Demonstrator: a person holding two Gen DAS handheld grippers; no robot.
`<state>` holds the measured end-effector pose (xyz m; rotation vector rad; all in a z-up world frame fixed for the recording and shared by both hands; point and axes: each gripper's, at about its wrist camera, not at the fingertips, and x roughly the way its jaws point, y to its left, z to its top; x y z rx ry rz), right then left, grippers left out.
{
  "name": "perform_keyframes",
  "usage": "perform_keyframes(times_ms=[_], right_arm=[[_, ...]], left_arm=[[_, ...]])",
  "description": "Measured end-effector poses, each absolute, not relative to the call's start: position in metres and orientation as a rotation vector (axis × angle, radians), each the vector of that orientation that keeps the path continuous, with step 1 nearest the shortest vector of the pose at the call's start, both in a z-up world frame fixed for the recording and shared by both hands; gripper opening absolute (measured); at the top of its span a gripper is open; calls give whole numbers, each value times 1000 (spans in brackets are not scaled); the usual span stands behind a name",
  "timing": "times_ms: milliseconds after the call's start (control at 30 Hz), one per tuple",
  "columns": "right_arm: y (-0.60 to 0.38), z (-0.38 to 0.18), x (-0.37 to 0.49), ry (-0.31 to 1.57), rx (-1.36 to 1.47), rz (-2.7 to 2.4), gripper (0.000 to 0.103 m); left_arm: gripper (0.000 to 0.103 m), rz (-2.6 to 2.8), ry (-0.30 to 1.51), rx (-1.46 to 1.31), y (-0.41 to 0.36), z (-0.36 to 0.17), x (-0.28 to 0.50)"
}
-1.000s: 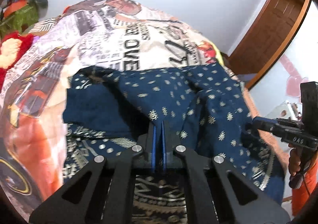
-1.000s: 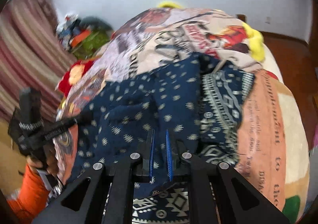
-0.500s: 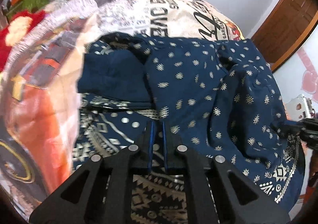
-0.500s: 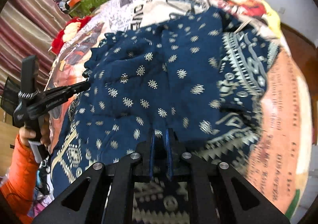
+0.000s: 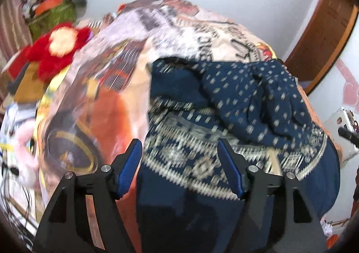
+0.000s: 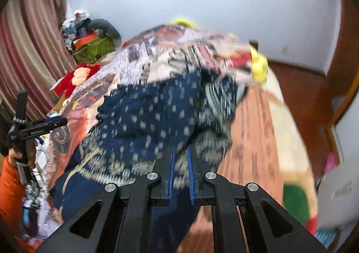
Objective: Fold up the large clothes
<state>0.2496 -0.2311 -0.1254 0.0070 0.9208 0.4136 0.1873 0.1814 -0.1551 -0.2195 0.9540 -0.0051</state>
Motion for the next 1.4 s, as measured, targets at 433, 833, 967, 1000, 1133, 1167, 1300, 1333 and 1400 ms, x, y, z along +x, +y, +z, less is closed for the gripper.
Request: perform_keyframes(times_ms=[433,833,967,1000,1133,1167,1300,1333,1400], right_arm=[[-267,-158,188,1052,327,343,7],[-261,-172,176,1088,331,355,8],[-256,-179,180,1098,398,437,40],[-252,-179,180,1083,417,484,65],[-227,-175,178,1059,308,544,85],[-221,-174,178,1056,267,538,85],[-218,-173,184,1046,247,531,74],[-219,-173,185,1040,244,515,61],[-220,-173,188,1038,226,491,41]], left_arm=[[69,-19,1192,-427,206,-258,131],[78,-18,1183,-538,204,-291,128],[67,-57,1180,-566,201,-289,131],[59,-61,1177,-568,199,-288,132],[30,-58,1175,-557,197,-279,141],[28,-54,1170,-544,195,-274,143],[13,-75,1120,-509,188,-254,145],[12,-84,1102,-503,187,-248,147],[11,-103,1056,-489,185,-232,148]])
